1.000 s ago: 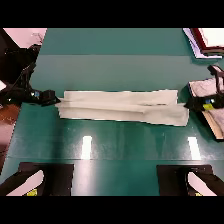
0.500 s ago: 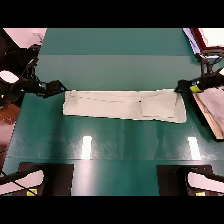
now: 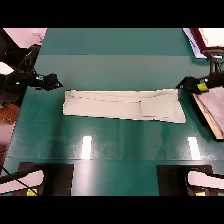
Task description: Fold the shirts.
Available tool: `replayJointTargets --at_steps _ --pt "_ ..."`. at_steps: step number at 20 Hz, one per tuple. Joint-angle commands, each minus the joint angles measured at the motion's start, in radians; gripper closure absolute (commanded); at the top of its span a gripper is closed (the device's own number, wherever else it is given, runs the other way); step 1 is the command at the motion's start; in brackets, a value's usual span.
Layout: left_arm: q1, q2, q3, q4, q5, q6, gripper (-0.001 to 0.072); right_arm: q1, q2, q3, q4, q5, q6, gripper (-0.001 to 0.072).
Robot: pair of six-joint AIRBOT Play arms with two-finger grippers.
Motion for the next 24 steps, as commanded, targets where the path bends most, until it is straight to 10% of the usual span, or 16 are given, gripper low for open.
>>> replayJointTargets --at_steps 1,15,16,20,24 --pt "-0.014 0.000 0.008 -0.013 -0.049 0.002 0.0683 -0.107 -0.006 -0.106 0.011 0.063 -0.061 0.0005" --pt "-0.260 -0.002 0.008 -0.008 0.016 -0.002 0.0683 -0.116 -0.249 -0.148 0.215 0.049 -0.330 0.0020" --pt "-0.267 -0.003 0.008 -0.009 0.015 -0.006 0.0683 -0.113 -0.249 -0.148 0.215 0.034 -0.331 0.0064" --pt "-0.292 -0.024 0.009 -0.010 0.010 -0.058 0.0684 -0.114 -0.248 -0.145 0.217 -0.001 -0.332 0.0696" --pt "-0.378 -0.118 0.059 -0.019 0.016 -0.058 0.0685 -0.113 -0.188 -0.136 0.217 0.019 -0.323 0.0697"
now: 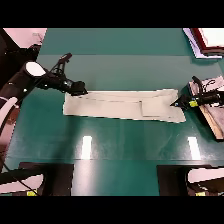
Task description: Fold the shirts.
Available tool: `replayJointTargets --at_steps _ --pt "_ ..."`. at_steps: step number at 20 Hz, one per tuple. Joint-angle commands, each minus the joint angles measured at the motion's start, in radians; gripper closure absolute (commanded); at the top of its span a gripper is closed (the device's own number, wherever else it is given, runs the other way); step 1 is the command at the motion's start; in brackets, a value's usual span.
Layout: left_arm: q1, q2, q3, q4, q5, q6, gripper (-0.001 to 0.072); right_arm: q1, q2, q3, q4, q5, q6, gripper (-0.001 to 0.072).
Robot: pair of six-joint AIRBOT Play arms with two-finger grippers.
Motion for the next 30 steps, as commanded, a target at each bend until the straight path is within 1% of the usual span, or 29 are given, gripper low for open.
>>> replayJointTargets --at_steps 1,3,5,8,11,12,13,16,22,26,28,30 --pt "-0.085 -0.102 0.076 -0.005 0.002 -0.009 0.0685 0.002 0.057 0.032 0.016 0.050 0.024 0.0698" --pt "-0.154 -0.211 0.193 -0.005 0.002 -0.010 0.0685 0.008 0.104 0.109 0.016 0.151 0.086 0.0699" --pt "-0.226 -0.327 0.322 -0.007 0.002 -0.034 0.0684 0.037 0.149 0.194 0.016 0.224 0.161 0.0699" --pt "-0.323 -0.477 0.480 -0.011 0.003 -0.034 0.0684 0.113 0.208 0.317 0.016 0.280 0.258 0.0700" --pt "-0.389 -0.584 0.565 -0.011 0.012 -0.036 0.0684 0.220 0.221 0.448 0.016 0.322 0.319 0.0699" --pt "-0.403 -0.606 0.583 -0.014 0.014 -0.046 0.0684 0.256 0.221 0.485 0.016 0.325 0.325 0.0699" --pt "-0.409 -0.618 0.591 -0.014 0.025 -0.059 0.0684 0.295 0.220 0.523 0.016 0.328 0.332 0.0700" --pt "-0.414 -0.621 0.592 -0.015 0.060 -0.061 0.0684 0.399 0.196 0.639 0.015 0.343 0.362 0.0699" --pt "-0.414 -0.621 0.592 0.022 0.042 -0.058 0.0684 0.558 0.087 0.852 0.006 0.366 0.377 0.0700" --pt "-0.383 -0.607 0.602 0.038 -0.011 -0.058 0.0685 0.597 0.044 0.905 0.006 0.366 0.377 0.0700" --pt "-0.360 -0.578 0.600 0.050 -0.021 -0.058 0.0685 0.608 0.039 0.898 0.006 0.352 0.377 0.0700" --pt "-0.329 -0.537 0.600 0.097 -0.029 -0.068 0.0685 0.620 0.039 0.876 0.006 0.333 0.377 0.0700"
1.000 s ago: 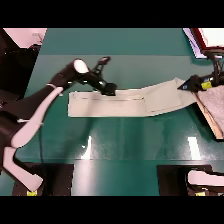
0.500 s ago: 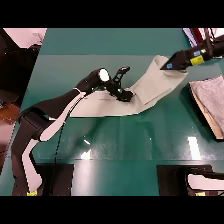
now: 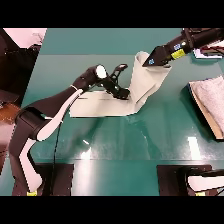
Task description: Fold the shirts.
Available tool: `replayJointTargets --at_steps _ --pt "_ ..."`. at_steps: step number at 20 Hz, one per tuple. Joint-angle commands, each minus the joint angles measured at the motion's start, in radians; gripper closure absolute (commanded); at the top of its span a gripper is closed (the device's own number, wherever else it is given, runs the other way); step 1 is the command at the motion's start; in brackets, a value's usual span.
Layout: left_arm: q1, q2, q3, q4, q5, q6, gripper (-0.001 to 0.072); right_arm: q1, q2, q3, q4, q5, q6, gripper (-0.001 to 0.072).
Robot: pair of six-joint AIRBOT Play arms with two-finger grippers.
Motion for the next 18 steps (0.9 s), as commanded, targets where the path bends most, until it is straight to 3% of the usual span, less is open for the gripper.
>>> replayJointTargets --at_steps 1,8,12,13,14,15,18 --pt "0.051 0.060 0.002 0.083 -0.028 -0.019 0.0685 0.030 -0.010 -0.011 0.003 -0.025 0.002 0.0700" --pt "0.319 0.281 0.002 0.234 -0.183 0.005 0.0684 0.237 -0.097 -0.026 0.010 -0.202 -0.046 0.0696" --pt "0.504 0.437 0.002 0.235 -0.235 0.021 0.0684 0.453 -0.291 0.079 0.011 -0.451 -0.151 0.0693" --pt "0.541 0.473 0.002 0.235 -0.240 0.021 0.0684 0.501 -0.338 0.097 0.032 -0.518 -0.166 0.0618" --pt "0.579 0.510 0.002 0.235 -0.243 0.021 0.0683 0.537 -0.370 0.097 0.055 -0.567 -0.186 0.0343" --pt "0.610 0.537 0.002 0.235 -0.243 0.021 0.0684 0.558 -0.378 0.082 0.052 -0.587 -0.187 0.0156" --pt "0.668 0.592 0.002 0.234 -0.259 0.021 0.0683 0.538 -0.307 -0.006 -0.010 -0.494 -0.183 0.0162"
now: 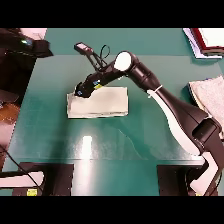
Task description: Fold the shirts.
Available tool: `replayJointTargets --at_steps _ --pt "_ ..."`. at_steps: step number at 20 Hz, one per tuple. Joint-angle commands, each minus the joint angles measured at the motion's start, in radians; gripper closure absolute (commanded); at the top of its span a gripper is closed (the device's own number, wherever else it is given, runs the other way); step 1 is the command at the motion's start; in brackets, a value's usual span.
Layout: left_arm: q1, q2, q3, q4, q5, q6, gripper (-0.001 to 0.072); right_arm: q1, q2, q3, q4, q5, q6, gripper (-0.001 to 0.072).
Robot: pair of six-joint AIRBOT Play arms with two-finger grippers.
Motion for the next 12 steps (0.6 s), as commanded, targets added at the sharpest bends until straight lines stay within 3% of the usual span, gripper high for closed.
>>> replayJointTargets --at_steps 1,5,7,10,11,12 --pt "0.071 0.070 0.000 0.003 -0.029 0.003 0.0684 0.002 0.052 -0.073 -0.104 0.061 0.001 0.0162" --pt "0.068 0.065 -0.014 -0.050 -0.036 0.003 0.0684 -0.150 0.220 -0.277 -0.247 0.225 0.047 0.0162" --pt "0.068 0.065 -0.041 -0.069 -0.041 0.003 0.0684 -0.256 0.301 -0.423 -0.242 0.212 0.080 0.0162" --pt "0.068 0.065 -0.092 -0.079 -0.042 0.003 0.0683 -0.406 0.395 -0.650 -0.233 0.081 0.150 0.0144" --pt "0.068 0.065 -0.108 -0.088 -0.038 0.010 0.0684 -0.446 0.405 -0.713 -0.210 0.036 0.166 0.0034" --pt "0.068 0.065 -0.119 -0.094 -0.035 0.024 0.0684 -0.483 0.402 -0.758 -0.164 0.011 0.166 -0.0006"
